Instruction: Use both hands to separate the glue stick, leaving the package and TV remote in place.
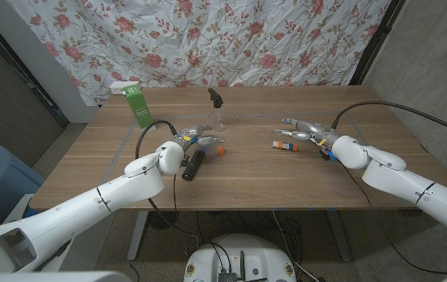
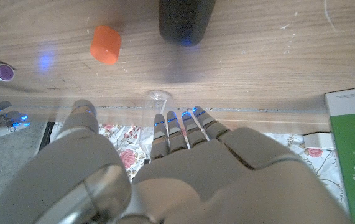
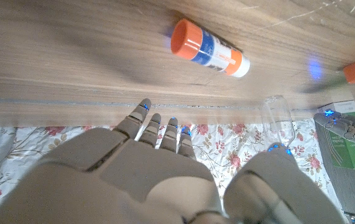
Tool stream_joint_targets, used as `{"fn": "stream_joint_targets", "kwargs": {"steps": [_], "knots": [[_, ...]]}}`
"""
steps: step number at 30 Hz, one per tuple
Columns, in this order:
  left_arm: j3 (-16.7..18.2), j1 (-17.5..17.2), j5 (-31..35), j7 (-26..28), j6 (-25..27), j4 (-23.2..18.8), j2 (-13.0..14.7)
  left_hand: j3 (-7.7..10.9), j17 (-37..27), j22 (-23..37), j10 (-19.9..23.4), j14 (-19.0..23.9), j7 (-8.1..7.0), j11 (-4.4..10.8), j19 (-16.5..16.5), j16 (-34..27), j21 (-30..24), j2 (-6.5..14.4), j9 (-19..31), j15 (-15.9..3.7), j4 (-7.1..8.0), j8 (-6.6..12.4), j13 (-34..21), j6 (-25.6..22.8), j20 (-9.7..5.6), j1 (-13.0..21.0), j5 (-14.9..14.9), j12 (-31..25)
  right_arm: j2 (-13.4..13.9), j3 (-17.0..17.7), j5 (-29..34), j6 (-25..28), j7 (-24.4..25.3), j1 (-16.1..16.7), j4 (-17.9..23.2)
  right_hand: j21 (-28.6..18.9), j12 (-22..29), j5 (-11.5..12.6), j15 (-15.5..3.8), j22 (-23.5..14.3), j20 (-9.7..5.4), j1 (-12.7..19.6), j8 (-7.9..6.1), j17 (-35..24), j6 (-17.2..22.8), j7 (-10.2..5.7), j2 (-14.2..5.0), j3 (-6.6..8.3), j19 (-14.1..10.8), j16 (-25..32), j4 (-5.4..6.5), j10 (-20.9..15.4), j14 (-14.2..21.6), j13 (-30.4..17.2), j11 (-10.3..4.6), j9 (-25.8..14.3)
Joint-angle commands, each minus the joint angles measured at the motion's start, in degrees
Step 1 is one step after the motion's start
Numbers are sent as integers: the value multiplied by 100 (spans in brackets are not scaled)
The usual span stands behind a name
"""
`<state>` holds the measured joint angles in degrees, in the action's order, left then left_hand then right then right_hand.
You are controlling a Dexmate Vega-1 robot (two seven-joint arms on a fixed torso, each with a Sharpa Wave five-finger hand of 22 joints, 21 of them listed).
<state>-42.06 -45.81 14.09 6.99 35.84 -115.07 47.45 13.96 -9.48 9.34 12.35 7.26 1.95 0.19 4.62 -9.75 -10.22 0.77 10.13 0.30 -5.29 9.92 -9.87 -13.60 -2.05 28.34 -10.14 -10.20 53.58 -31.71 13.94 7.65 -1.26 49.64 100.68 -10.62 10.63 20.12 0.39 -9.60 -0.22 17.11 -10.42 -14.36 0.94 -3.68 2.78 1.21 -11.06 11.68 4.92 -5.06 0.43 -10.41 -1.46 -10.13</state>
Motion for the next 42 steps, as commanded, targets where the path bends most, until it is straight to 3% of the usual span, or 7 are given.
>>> {"fn": "stream_joint_targets", "kwargs": {"steps": [1,16,26,33,42], "knots": [[589,-308,-579,592,-1144,727,-287,51,-5,18,22,44,46,20,7,-38,-33,116,-8,13,21,50,-8,-92,-145,-33,-1,-35,-160,7,-151,148,285,-59,-34,-41,53,-25,6,4,6,-83,-51,10,82,-41,-58,-14,-75,60,62,-100,33,-16,-9,0],[785,-348,-762,868,-2254,1467,-419,96,0,17,82,86,53,14,56,-42,-44,222,-17,13,-2,90,-7,-243,-130,-74,-3,-62,-419,114,-632,246,622,-1,-151,-51,91,-61,-15,7,-18,-319,-88,40,259,8,-237,-45,-187,103,200,-274,159,-9,51,6],[984,-414,-1073,1112,-3021,2036,-667,133,1,17,153,145,12,38,115,-50,-56,309,-19,-2,-20,124,-6,-411,-116,-119,-3,-82,-580,203,-973,111,834,-9,-264,-51,108,-77,-22,9,-24,-418,-89,63,335,7,-326,-56,-237,112,252,-381,213,-6,85,10],[1095,-319,-1376,1182,-3615,2608,-932,167,0,18,116,127,-4,74,112,-38,-48,384,-20,-3,-27,106,-6,-426,-115,-141,-8,-63,-951,328,-1517,-550,1005,-73,-789,-44,116,-84,-43,11,-24,-470,-115,82,457,-20,-401,-52,-258,111,277,-454,239,-4,97,11],[1205,-135,-1906,1186,-4440,3412,-1432,192,-4,19,120,140,1,75,142,-41,-56,456,-20,-11,-15,100,-6,-452,-123,-183,-11,-63,-1168,311,-1858,-823,934,-297,-1227,-35,114,-90,-47,12,-20,-500,-106,100,479,8,-434,-56,-262,105,283,-491,252,-4,109,12]]}}
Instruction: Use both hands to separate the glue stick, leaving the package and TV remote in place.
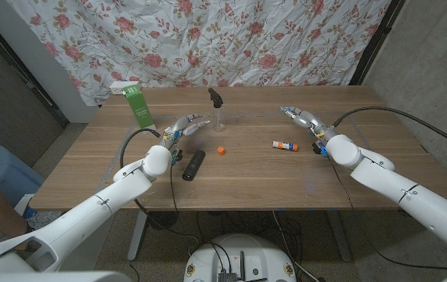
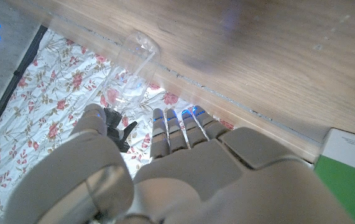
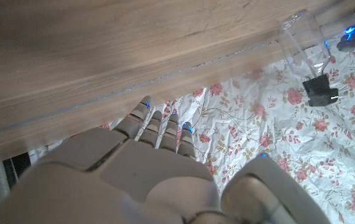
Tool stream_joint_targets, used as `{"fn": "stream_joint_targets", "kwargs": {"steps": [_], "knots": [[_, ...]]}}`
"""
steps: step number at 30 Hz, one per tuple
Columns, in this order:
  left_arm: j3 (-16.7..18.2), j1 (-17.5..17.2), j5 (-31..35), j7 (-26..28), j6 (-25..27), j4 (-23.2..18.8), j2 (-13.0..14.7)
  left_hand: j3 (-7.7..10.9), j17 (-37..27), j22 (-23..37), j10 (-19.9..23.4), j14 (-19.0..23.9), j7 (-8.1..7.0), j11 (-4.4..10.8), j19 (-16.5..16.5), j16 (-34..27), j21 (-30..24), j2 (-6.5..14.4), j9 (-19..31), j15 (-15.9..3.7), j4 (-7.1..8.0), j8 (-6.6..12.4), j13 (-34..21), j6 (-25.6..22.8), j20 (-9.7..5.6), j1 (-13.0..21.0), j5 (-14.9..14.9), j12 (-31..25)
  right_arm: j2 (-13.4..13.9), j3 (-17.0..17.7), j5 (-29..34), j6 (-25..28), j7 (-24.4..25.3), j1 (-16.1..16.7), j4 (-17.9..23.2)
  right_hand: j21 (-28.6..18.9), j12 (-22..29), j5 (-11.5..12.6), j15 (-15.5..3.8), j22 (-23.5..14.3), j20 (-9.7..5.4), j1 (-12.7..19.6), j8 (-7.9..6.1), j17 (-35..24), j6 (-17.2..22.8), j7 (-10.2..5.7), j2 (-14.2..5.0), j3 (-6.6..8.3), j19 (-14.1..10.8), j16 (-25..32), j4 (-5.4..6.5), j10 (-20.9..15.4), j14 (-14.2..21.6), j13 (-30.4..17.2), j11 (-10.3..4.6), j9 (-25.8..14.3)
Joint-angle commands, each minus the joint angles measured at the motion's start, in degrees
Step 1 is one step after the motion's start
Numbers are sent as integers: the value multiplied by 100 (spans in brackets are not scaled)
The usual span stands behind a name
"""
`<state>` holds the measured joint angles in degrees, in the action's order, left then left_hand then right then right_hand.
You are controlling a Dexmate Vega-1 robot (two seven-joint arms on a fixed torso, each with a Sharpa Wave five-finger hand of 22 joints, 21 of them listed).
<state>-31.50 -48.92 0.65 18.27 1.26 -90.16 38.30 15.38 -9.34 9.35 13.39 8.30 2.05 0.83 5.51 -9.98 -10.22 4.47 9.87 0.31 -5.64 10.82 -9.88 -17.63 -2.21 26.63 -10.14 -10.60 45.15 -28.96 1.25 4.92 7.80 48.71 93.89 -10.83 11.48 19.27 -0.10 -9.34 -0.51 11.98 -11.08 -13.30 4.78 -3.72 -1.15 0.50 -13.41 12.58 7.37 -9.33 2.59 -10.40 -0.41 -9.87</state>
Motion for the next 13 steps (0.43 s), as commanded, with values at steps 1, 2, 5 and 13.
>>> {"fn": "stream_joint_targets", "kwargs": {"steps": [1,2,5,13], "knots": [[151,194,-601,49,-1043,990,-556,51,-19,18,12,35,-12,11,52,-18,-56,90,6,-13,21,10,-5,-49,-107,-15,-11,-22,-385,66,-700,-668,32,-196,-637,-13,29,-6,3,-15,12,10,-41,-5,102,16,-44,14,-27,15,38,-68,38,-5,6,-14],[158,197,-616,86,-1030,1012,-588,53,-19,18,7,35,-9,10,52,-18,-55,97,7,-15,22,8,-5,-48,-102,-19,-12,-20,-436,86,-770,-770,56,-190,-712,-12,28,-7,3,-15,10,7,-42,-4,108,17,-46,13,-26,14,39,-68,38,-5,7,-14],[186,233,-731,77,-1207,1185,-679,74,-20,19,3,37,-11,1,79,-18,-63,146,7,-13,27,-2,-5,-40,-99,-29,-17,-18,-484,82,-822,-874,103,-192,-786,-10,28,-10,9,-15,16,-3,-53,3,155,37,-57,12,-30,15,39,-85,52,-5,9,-14],[267,261,-951,300,-1635,1591,-1021,132,-19,18,50,93,-36,40,171,-30,-84,261,7,-37,21,-9,-5,-68,-94,-56,-30,-34,-623,180,-1151,-892,236,-84,-758,-8,35,-27,40,-14,37,-18,-76,35,299,-12,-82,8,-60,23,23,-163,128,-6,29,-14]]}}
